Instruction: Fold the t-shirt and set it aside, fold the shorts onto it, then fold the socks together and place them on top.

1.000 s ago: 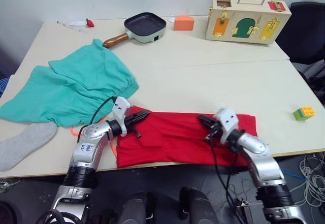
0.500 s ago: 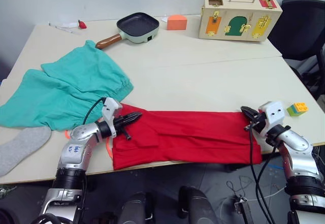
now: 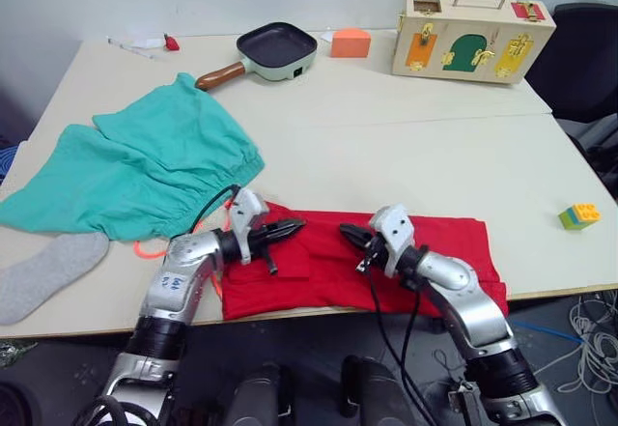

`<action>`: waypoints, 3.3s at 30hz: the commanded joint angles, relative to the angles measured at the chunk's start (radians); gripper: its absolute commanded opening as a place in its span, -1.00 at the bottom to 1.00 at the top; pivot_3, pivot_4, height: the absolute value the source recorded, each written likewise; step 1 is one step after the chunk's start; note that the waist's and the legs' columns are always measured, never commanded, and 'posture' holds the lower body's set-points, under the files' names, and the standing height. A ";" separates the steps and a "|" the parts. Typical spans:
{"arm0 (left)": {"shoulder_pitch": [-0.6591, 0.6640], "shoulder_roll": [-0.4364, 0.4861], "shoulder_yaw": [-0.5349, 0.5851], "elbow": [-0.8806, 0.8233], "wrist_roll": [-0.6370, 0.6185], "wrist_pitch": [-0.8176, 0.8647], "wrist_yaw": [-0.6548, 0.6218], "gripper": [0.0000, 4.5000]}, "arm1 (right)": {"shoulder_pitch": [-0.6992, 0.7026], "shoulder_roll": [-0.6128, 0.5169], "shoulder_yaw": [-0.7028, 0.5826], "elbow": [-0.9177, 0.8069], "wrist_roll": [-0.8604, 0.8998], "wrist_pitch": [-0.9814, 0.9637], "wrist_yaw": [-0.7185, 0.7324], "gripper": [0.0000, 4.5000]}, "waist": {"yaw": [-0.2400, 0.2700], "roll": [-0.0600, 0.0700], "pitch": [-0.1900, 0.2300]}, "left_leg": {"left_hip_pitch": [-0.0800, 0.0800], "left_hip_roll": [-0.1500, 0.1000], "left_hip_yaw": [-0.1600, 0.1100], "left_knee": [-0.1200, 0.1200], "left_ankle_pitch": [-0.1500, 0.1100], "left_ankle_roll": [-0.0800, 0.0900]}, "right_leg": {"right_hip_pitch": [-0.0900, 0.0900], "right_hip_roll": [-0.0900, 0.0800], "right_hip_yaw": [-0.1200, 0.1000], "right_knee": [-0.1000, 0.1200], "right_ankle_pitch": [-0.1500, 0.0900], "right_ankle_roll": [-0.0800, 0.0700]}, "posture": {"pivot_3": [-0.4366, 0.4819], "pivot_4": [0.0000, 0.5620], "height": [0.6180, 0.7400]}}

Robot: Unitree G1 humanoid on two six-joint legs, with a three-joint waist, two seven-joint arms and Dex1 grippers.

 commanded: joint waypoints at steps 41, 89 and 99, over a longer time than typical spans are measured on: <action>0.129 0.424 0.219 -0.281 -0.364 0.062 -0.601 0.80 | -0.546 -0.602 -0.050 0.912 -0.048 -0.006 0.834 0.50 | -0.037 0.003 0.002 | 0.000 0.003 0.003 -0.002 0.001 0.005 | -0.001 0.002 0.000 -0.006 -0.001 -0.001 | -0.05 -0.47 1.00; -0.028 0.320 0.172 0.034 -0.193 -0.073 -0.375 1.00 | -0.991 -0.549 -0.202 1.350 -0.235 -0.080 0.646 0.53 | -0.041 0.004 0.002 | 0.000 0.004 0.007 -0.001 0.002 0.005 | -0.001 0.010 0.002 0.000 0.000 0.000 | -0.05 -0.47 1.00; -0.331 0.309 0.025 0.491 -0.016 -0.193 -0.555 1.00 | -0.404 -0.697 -0.479 0.455 0.071 1.081 0.706 0.98 | -0.023 0.004 0.002 | -0.001 0.004 0.005 0.001 0.001 0.003 | -0.004 0.001 0.000 -0.001 -0.001 -0.001 | -0.05 -0.47 1.00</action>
